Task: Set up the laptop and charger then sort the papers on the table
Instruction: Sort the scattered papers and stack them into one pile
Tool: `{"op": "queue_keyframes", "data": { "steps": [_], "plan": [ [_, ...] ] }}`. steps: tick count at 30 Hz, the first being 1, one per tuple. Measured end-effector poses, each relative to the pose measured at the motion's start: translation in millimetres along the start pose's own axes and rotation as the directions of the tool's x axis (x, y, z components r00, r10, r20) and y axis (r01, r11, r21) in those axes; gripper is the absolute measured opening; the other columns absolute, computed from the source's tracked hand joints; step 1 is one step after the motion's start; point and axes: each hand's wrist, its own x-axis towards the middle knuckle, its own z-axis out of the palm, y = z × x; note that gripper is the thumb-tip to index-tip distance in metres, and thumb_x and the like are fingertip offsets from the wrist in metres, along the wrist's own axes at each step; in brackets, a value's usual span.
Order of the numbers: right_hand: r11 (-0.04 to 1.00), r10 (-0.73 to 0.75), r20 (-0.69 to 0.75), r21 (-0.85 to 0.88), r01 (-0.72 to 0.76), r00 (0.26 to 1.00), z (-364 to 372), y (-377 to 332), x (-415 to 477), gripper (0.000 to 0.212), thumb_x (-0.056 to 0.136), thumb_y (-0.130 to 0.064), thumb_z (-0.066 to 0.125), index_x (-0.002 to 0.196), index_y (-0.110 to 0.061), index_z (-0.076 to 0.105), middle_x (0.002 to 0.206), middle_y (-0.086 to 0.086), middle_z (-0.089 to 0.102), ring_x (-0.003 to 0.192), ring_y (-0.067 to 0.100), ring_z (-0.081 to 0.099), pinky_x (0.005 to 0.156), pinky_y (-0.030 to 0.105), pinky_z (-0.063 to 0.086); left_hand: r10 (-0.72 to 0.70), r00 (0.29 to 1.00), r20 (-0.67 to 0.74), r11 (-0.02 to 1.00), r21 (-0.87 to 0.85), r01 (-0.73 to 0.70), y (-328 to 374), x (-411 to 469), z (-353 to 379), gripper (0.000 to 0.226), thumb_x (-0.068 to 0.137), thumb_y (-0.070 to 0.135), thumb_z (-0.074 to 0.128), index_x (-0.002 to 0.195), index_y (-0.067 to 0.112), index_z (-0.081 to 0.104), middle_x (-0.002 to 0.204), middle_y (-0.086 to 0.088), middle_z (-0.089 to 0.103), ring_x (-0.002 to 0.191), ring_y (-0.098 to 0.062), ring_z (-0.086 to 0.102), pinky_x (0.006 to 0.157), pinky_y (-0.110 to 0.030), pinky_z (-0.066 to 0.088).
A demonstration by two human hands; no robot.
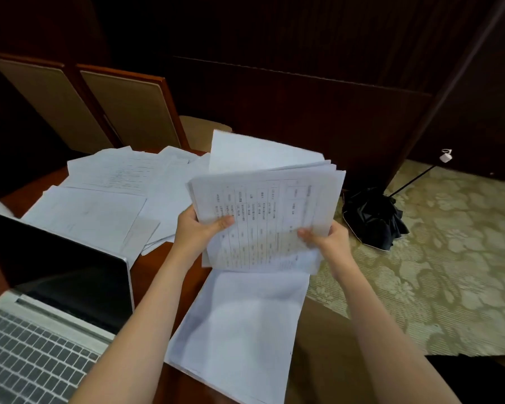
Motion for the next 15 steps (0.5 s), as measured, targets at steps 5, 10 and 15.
{"op": "queue_keyframes", "data": {
  "steps": [5, 10, 15],
  "plan": [
    [0.998, -0.04, -0.019, -0.048, 0.039, 0.999, 5.8, -4.1, -3.2, 0.019, 0.079, -0.002, 0.07, 0.084, -0.019, 0.062, 0.087, -0.003, 0.066, 0.081, 0.013, 0.066, 0.073, 0.03, 0.056, -0.001, 0.999, -0.032, 1.0, -0.027, 0.0, 2.8, -3.6, 1.5, 0.032, 0.073, -0.002, 0.073, 0.098, 0.014, 0.06, 0.095, 0.003, 0.063, 0.091, -0.015, 0.06, 0.068, -0.018, 0.05],
    [0.983, -0.147, -0.099, 0.099, 0.157, 0.984, 11.1, -24.1, 3.2, 0.021, 0.08, 0.005, 0.065, 0.087, -0.013, 0.058, 0.085, -0.003, 0.063, 0.062, -0.007, 0.064, 0.054, 0.011, 0.05, 0.171, 0.985, -0.033, 0.985, 0.027, -0.17, 33.1, 8.3, 6.0, 0.035, 0.076, 0.008, 0.074, 0.09, 0.032, 0.053, 0.09, 0.014, 0.057, 0.087, -0.006, 0.055, 0.075, -0.023, 0.048],
    [0.988, -0.123, -0.079, 0.083, 0.13, 0.989, 16.5, -16.4, 4.1, 0.044, 0.076, 0.0, 0.071, 0.116, -0.006, 0.053, 0.106, 0.001, 0.063, 0.089, 0.007, 0.063, 0.059, 0.012, 0.054, 0.1, 0.992, -0.082, 0.992, 0.086, -0.093, 18.2, 15.3, 8.1, 0.043, 0.077, 0.015, 0.074, 0.109, 0.027, 0.049, 0.107, 0.009, 0.055, 0.103, -0.011, 0.052, 0.085, -0.031, 0.047]
  ]
}}
